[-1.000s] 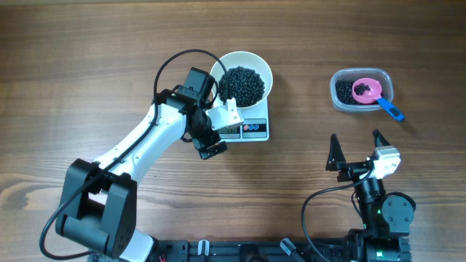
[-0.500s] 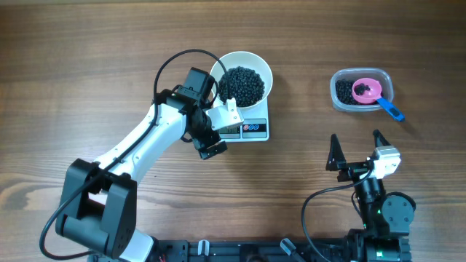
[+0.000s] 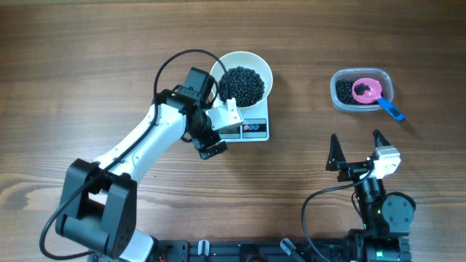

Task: Scoop item into bowl and weigh 150g on scale

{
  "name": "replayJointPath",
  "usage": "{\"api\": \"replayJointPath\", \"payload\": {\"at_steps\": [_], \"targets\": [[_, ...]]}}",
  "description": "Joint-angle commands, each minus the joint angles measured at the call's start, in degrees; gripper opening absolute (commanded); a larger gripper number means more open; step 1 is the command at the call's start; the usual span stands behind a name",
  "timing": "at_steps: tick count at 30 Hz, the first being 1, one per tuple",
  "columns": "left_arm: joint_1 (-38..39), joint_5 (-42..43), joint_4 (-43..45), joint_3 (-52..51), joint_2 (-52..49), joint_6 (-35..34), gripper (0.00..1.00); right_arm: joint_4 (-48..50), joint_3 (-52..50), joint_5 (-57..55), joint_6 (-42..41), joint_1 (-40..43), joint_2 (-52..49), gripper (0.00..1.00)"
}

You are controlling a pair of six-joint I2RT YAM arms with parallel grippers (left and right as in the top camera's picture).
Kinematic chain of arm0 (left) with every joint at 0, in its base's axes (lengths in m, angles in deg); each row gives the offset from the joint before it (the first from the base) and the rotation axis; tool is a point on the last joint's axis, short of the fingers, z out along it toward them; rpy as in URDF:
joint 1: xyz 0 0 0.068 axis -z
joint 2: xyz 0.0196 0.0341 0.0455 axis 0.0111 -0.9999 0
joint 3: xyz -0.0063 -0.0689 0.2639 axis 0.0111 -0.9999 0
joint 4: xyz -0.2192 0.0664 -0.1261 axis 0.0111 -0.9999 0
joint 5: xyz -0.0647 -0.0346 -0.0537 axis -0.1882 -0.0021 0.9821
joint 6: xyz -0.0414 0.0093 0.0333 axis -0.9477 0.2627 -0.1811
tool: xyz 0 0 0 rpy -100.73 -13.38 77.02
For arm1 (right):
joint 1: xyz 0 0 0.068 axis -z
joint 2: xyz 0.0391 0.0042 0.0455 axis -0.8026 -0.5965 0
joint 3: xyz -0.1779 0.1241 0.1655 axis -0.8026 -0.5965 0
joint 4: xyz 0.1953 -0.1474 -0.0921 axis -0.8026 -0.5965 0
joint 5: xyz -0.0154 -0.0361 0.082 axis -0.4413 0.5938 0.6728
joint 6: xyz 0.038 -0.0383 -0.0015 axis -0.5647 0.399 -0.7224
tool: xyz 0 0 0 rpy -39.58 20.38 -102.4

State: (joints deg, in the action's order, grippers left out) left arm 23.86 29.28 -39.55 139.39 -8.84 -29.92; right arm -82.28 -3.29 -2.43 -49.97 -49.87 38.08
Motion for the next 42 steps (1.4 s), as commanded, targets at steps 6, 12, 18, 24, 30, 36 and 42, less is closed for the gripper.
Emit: {"api": "replayJointPath", "payload": {"at_steps": [6,12,18,24,30,36,42], "targets": [[-0.15,1.11,-0.02,-0.24,-0.37,1.11,1.0,0.07,-0.07,-1.05,0.37,-0.33,0.52,1.0],[-0.15,1.11,-0.02,-0.24,-0.37,1.11,1.0,0.07,-0.04,-1.05,0.39,-0.33,0.52,1.0],[-0.15,1.11,-0.02,-0.24,-0.37,1.11,1.0,0.04,-0.07,-1.05,0.39,-0.33,0.52,1.0],[-0.15,1.11,-0.02,-0.24,-0.37,1.11,1.0,0.04,-0.04,-1.05,0.37,-0.33,0.52,1.0],[-0.15,1.14,-0.68,-0.24,-0.37,1.09,1.0,0.04,-0.07,-1.05,0.37,-0.33,0.52,1.0],[-0.15,1.11,-0.7,-0.24,-0.37,1.09,1.0,0.04,-0.07,-1.05,0.37,-0.33,0.52,1.0],[-0.09,1.16,1.77,-0.24,-0.17,1.09,1.0,0.07,-0.04,-1.05,0.35,-0.33,0.52,1.0]]}}
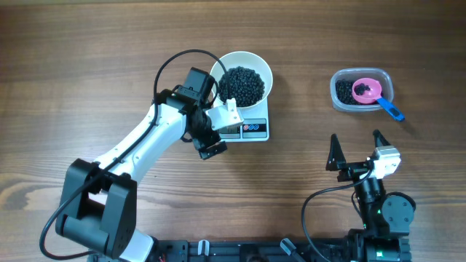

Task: Scoop item into bowl and weigh 150g on scale

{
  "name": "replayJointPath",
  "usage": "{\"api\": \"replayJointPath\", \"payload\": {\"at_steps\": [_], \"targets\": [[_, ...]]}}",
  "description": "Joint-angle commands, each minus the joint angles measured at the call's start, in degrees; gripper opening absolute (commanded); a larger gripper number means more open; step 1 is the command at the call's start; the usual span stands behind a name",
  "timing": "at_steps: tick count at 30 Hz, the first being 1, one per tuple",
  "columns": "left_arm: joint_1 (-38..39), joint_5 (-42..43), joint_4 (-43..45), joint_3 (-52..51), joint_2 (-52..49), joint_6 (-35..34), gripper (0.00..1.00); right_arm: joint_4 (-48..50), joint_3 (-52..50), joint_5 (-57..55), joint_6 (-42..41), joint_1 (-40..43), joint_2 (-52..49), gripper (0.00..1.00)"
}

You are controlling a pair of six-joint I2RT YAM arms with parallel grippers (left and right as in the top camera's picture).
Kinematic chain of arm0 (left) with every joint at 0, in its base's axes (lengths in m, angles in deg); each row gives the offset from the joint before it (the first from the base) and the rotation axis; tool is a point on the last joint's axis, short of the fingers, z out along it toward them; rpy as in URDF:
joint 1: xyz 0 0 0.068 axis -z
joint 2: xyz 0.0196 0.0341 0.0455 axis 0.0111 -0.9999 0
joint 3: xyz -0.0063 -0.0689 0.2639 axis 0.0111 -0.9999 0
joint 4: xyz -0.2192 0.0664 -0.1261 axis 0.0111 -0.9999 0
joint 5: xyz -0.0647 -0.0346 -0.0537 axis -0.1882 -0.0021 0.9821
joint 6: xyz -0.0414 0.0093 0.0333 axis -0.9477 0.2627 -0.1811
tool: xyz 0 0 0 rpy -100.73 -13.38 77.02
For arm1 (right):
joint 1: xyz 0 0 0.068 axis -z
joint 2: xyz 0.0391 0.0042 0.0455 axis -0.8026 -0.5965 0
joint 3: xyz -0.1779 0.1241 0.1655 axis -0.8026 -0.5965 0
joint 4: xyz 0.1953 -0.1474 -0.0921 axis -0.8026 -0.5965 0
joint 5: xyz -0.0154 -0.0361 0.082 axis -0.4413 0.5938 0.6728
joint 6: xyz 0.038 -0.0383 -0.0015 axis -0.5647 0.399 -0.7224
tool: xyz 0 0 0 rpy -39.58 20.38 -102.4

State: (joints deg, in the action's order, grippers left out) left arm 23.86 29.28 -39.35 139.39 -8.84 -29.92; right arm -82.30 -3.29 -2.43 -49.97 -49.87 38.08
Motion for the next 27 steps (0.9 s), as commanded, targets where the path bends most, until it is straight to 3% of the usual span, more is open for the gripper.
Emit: {"api": "replayJointPath", "payload": {"at_steps": [1,6,15,19,25,27], "targets": [[-0.2,1.14,1.95,-0.24,0.5,1.09,1.0,0.07,-0.04,-1.05,0.39,-0.33,0.52,1.0],[-0.52,1.14,4.35,-0.24,13.99,-5.44,1.0,0.07,-0.07,-1.05,0.37,-0.33,0.52,1.0],[-0.52,1.11,5.49,-0.33,39.23,-5.75,1.0,0.07,-0.04,-1.05,0.37,-0.33,0.52,1.0],[-0.63,1.14,7.93,-1.14,47.32,-12.31,1.0,0.07,-0.07,-1.05,0.37,-0.33,0.52,1.0],[-0.63,1.14,28.06,-16.57,61.53,-15.21,1.0,0.09,-0.07,-1.05,0.39,-0.33,0.52,1.0],[-0.63,1.14,35.26,-21.9,65.05,-19.98,1.0,0.07,-0.07,-1.05,0.37,-0.33,0.52,1.0]]}}
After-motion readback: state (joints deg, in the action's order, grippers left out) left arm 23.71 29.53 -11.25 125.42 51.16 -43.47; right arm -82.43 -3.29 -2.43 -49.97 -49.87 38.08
